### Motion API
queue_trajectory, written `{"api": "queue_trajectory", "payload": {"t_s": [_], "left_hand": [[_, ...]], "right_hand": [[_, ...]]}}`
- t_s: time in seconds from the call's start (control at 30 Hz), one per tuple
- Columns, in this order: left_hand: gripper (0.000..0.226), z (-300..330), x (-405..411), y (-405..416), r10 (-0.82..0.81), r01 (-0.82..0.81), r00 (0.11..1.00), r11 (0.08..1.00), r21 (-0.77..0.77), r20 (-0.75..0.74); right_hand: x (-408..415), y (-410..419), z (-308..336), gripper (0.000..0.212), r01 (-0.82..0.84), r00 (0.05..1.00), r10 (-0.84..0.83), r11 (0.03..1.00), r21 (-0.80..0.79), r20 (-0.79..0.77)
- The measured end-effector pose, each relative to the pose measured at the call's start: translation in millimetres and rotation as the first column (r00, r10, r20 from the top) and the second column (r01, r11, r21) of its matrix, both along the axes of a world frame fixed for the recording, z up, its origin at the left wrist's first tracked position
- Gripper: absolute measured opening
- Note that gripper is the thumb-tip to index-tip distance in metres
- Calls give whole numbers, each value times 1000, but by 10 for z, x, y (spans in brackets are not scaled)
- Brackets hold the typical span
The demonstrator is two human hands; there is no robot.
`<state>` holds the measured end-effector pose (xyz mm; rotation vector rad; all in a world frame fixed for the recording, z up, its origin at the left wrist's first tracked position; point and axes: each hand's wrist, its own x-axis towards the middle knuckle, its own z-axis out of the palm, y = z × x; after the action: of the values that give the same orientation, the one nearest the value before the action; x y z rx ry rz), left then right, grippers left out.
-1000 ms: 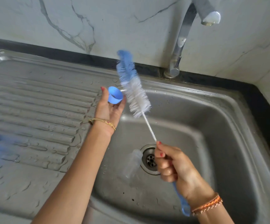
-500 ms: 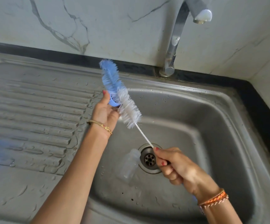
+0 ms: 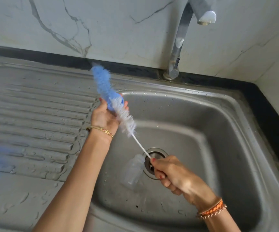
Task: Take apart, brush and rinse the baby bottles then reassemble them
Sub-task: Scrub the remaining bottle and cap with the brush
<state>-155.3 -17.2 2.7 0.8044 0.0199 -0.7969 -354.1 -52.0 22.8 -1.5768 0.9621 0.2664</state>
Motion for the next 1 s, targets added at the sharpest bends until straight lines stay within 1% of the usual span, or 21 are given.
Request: {"api": "queue_trajectory", "payload": {"t_s": [0.07, 0.13, 0.2, 0.27, 0.4, 0.5, 0.57, 0.63, 0.77, 0.87, 0.97, 1.0], "left_hand": [[42, -5, 68, 36, 83, -85, 996, 995, -49, -41], [36, -23, 43, 18, 87, -87, 996, 996, -14, -31], [35, -24, -50, -42, 30, -29, 999, 999, 26, -21], [37, -40, -94, -83, -9, 9, 1000, 999, 50, -5], [40, -43, -51, -64, -22, 19, 999, 996, 84, 41], [42, 2, -31, -34, -18, 16, 1000, 995, 97, 19], [37, 8, 24, 0, 35, -36, 999, 996, 79, 9], [34, -17, 25, 0, 44, -43, 999, 996, 74, -8], [35, -54, -68, -57, 17, -16, 999, 998, 58, -32], [34, -67, -74, -67, 22, -20, 999, 997, 78, -27], [33, -85, -126, -99, 12, -8, 1000, 990, 140, -27], [33, -75, -128, -98, 15, -11, 999, 991, 136, -34]], "right_hand": [[-48, -81, 20, 49, 25, 1000, -26, 998, -58, -7], [-86, -153, 22, 47, 93, 996, -93, 990, -107, 4], [-99, -184, 3, 46, 135, 991, -132, 982, -135, 28], [-77, -178, -15, 46, 127, 991, -122, 984, -128, 47], [17, -66, -27, 51, 36, 996, -36, 999, -2, 87], [11, -13, -61, 53, -19, 998, 16, 999, 49, 59], [-54, -78, -83, 55, 0, 1000, -1, 999, 37, 25], [-102, -182, -95, 56, 59, 998, -58, 998, -6, 19], [-87, -294, -91, 48, 143, 987, -137, 987, -74, 85], [-21, -222, -119, 48, 119, 979, -112, 992, -35, 168], [-6, -201, -130, 54, 97, 979, -104, 994, 49, 175], [-19, -245, -138, 54, 114, 976, -120, 993, 42, 182]]}}
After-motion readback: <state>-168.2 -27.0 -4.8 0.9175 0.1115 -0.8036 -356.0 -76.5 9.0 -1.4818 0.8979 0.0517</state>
